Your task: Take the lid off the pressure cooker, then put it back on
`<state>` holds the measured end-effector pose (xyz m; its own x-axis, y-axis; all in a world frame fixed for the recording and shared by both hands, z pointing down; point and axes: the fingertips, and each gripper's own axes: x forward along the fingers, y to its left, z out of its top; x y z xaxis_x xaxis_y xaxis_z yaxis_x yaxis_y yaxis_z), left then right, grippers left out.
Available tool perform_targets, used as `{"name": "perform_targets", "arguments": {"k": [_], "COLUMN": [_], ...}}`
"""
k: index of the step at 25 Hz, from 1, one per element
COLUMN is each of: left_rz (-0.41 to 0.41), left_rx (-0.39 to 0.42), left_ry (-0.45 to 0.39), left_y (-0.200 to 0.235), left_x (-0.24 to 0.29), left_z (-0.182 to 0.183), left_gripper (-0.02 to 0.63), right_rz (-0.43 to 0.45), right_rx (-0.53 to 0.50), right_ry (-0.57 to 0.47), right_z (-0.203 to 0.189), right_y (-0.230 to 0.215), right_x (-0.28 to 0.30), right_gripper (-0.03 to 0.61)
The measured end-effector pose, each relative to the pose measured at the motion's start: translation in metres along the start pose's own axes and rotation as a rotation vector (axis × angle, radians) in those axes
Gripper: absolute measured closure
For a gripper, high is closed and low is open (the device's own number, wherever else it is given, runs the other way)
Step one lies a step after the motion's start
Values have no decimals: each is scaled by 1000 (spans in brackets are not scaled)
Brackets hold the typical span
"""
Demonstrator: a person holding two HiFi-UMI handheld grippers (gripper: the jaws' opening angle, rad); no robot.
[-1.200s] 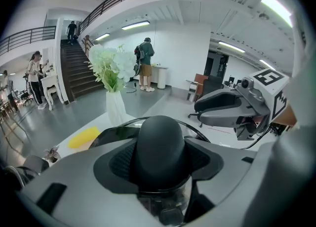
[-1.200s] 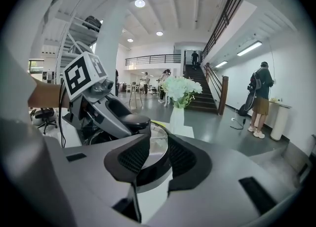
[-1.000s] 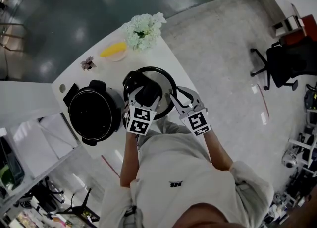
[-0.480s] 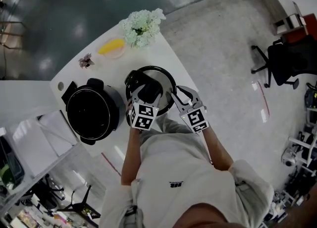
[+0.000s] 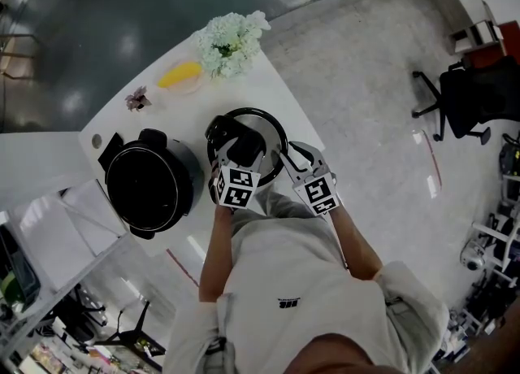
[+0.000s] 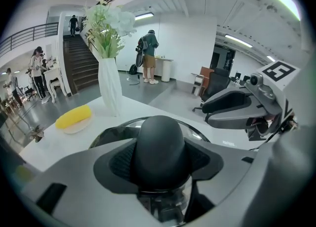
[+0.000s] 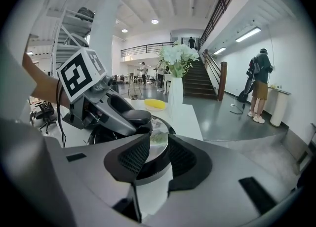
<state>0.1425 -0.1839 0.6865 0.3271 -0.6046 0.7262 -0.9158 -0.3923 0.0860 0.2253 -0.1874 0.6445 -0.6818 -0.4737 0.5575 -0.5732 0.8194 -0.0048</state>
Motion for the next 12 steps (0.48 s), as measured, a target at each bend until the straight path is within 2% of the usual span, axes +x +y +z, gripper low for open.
{"name": "perform_targets", "arguments": {"k": [12], "left_rz": [3], "left_rx": [9], "left_ry": [17], "left_y": [1], "left_x": [18], "left_z": [-16], "left_gripper": [328], "right_rz": [-1], "right_rx": [-4], "right_ry": [39], "right_z": [-15], "right_y": [-1], "right_x": [12], "right_gripper": [459]}}
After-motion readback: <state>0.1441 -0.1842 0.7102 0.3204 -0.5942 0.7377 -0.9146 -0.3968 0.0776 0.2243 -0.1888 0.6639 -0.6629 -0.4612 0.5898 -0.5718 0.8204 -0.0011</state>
